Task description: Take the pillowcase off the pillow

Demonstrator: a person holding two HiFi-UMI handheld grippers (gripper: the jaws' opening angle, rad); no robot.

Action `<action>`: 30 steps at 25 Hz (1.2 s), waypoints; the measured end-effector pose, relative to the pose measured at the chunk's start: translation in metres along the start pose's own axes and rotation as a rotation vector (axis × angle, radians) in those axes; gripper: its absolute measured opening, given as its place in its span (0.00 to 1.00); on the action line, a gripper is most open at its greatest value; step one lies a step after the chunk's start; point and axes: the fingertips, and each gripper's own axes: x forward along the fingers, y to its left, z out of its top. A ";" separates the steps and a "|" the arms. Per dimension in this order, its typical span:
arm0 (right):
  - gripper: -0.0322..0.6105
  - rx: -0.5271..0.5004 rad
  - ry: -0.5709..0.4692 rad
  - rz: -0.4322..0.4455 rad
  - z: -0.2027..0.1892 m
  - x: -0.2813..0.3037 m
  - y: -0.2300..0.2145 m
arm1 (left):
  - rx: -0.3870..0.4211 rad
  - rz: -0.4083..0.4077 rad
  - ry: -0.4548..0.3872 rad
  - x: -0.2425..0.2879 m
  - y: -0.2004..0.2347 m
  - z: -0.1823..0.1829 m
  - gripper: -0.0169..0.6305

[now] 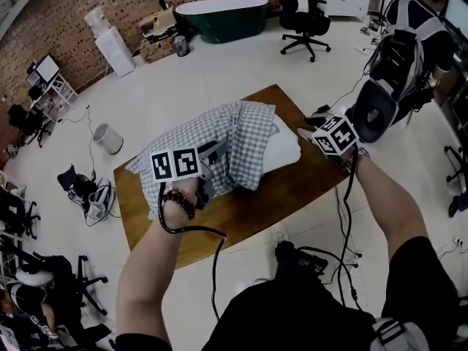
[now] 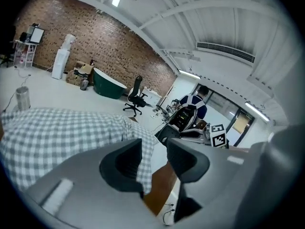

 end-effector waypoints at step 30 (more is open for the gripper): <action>0.49 0.438 0.053 0.856 -0.020 0.270 -0.358 | 0.478 -0.077 0.872 0.554 0.178 0.201 0.33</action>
